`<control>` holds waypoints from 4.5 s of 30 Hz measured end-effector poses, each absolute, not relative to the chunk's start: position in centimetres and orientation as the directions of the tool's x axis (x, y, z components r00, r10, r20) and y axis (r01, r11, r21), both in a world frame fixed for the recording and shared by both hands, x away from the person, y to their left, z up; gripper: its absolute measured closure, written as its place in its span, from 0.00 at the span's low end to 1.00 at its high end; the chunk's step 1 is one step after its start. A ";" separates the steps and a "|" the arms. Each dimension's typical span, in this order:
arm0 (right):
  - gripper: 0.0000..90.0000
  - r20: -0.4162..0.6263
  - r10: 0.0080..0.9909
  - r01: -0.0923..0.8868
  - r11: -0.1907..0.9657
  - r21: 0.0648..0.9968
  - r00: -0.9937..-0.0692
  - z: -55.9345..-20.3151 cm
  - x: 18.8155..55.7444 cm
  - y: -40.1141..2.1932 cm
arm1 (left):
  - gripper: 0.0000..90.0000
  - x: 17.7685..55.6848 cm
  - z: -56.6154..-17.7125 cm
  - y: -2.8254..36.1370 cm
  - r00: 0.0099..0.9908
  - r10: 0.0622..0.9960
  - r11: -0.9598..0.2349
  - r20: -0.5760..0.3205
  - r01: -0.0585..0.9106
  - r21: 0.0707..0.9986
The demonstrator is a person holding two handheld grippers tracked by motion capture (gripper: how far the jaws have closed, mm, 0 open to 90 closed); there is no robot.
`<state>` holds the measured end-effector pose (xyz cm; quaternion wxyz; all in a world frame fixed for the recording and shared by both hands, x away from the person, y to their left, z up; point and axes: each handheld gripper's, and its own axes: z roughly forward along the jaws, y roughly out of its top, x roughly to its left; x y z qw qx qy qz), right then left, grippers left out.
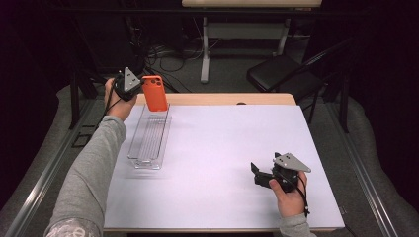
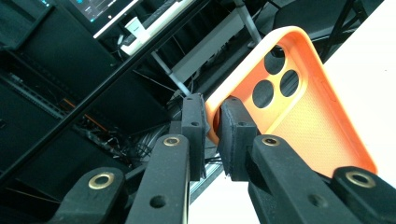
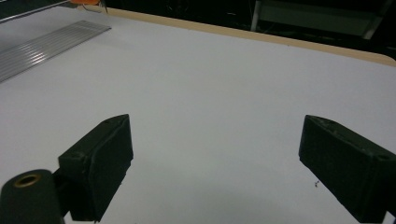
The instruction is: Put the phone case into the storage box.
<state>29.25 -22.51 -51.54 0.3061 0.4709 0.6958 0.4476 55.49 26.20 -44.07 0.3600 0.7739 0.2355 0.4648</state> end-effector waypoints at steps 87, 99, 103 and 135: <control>0.00 0.015 0.911 0.412 0.172 0.895 -0.412 -52.4 29.1 -22.6 | 0.57 56.1 -47.7 26.3 0.441 0.694 -0.650 0.569 0.045 0.758; 0.00 0.017 0.912 0.414 0.169 0.894 -0.410 -52.4 29.1 -22.7 | 0.51 56.0 -47.7 26.4 0.444 0.704 -0.640 0.554 0.060 0.766; 0.00 0.017 0.912 0.414 0.170 0.894 -0.411 -52.5 29.1 -22.6 | 0.49 56.0 -47.6 26.5 0.445 0.714 -0.625 0.540 0.059 0.778; 0.00 0.012 0.909 0.416 0.180 0.891 -0.417 -52.6 29.2 -22.6 | 0.47 54.8 -46.0 27.0 0.442 0.801 -0.523 0.404 0.190 0.831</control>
